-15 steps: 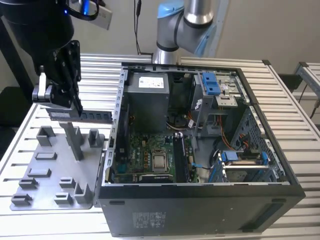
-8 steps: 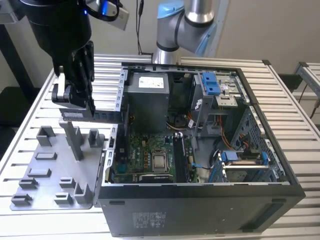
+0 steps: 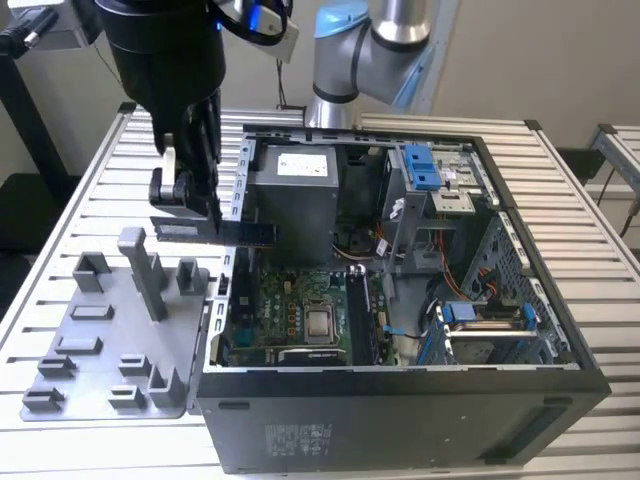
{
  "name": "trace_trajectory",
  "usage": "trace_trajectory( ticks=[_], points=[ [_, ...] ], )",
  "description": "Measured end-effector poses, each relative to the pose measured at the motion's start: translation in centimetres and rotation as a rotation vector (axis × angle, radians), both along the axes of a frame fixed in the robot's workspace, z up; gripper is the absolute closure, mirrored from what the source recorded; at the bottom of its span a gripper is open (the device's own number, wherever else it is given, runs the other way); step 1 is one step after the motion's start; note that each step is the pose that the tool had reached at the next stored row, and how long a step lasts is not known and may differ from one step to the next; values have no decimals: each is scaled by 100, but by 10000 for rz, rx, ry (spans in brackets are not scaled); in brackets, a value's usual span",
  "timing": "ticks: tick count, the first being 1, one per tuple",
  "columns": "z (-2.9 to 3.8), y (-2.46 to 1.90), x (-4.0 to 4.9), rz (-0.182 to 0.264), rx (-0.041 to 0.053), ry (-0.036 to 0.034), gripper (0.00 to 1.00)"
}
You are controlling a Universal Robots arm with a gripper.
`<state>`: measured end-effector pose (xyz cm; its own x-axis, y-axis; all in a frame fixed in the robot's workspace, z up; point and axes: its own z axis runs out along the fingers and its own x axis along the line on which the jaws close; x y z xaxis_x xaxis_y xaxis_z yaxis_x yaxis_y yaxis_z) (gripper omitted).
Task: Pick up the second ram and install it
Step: 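Pick up the second ram and move it above second insertion slot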
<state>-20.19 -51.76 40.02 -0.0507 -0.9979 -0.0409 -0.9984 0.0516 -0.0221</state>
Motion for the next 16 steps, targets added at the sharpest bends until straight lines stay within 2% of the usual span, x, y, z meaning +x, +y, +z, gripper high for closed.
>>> trace_trajectory(
  ticks=[16],
  points=[
    [0,0,657,-2,0,27,86]
  ],
)
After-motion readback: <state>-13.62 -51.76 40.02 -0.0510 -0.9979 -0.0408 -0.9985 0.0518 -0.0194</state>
